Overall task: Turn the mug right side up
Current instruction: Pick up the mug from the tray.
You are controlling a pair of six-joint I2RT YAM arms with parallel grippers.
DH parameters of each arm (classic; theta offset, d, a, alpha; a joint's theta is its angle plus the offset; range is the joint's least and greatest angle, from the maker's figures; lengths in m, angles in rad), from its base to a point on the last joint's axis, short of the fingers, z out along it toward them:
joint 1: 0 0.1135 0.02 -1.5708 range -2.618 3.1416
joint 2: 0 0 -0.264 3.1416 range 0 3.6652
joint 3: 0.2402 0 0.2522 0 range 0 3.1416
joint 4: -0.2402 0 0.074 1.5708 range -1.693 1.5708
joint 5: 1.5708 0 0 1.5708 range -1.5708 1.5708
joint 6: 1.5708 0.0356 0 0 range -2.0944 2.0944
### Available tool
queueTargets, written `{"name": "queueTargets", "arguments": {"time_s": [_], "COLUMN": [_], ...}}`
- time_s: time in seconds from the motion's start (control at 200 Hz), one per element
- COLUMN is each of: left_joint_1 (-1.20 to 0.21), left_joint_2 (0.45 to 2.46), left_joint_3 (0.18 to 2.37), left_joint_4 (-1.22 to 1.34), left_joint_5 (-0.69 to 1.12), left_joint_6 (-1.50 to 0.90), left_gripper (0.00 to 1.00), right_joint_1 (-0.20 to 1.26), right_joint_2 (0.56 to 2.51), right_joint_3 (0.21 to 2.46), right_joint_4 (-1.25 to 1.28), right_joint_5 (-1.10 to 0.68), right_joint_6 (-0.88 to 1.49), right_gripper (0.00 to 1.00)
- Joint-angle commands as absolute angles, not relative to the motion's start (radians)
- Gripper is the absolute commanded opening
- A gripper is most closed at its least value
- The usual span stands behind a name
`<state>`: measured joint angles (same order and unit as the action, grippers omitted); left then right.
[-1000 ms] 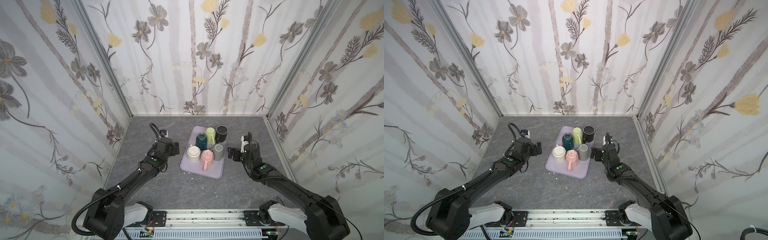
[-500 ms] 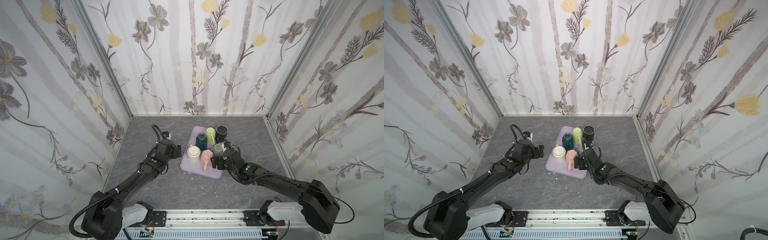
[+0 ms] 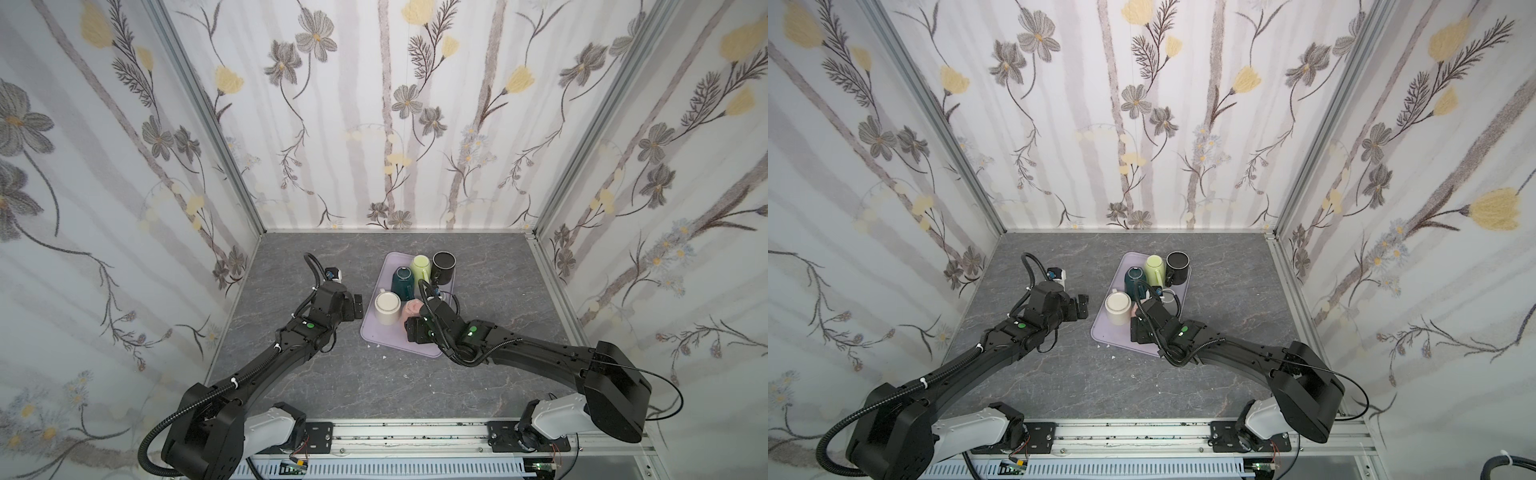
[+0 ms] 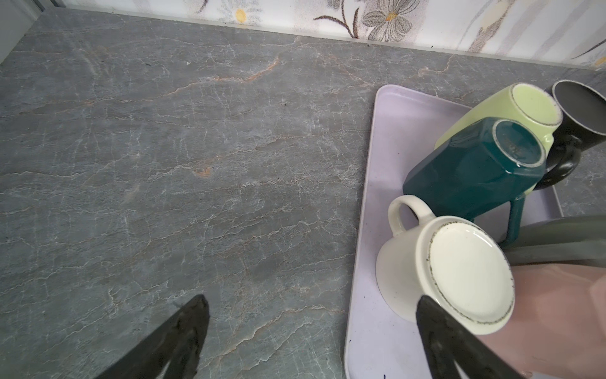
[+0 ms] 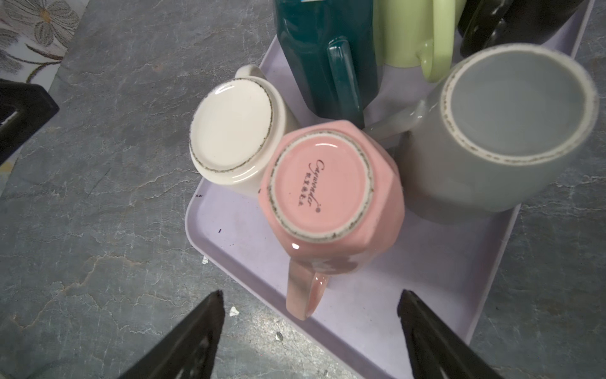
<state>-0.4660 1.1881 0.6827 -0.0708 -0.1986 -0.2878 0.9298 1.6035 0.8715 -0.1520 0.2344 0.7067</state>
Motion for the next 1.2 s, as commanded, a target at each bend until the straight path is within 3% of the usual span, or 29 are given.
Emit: {"name": "queueTargets", "arguments": {"time_s": [0.0, 0.525, 1.199], "left_joint_1": [-0.467, -0.467, -0.466], "left_joint_2": [1.187, 1.206, 1.229], "left_joint_3": [0.675, 0.665, 0.672], "left_joint_4": [-0.046, -0.033, -0.037], "left_joint_5": [-0.209, -0.191, -0.173], "left_joint_6": [-0.304, -0.314, -0.321], "left_gripper": [1.00, 1.00, 1.00], "right_joint_1": [0.937, 0.945, 0.942], "right_joint_2": [1.630, 1.744, 1.697], "right_joint_3": [0.891, 0.965, 0.931], "right_joint_4": [-0.148, -0.214, -0.325], "right_joint_5": [0.243, 0.261, 0.351], "right_joint_6": [0.733, 0.776, 0.822], "right_gripper": [0.80, 0.54, 0.51]}}
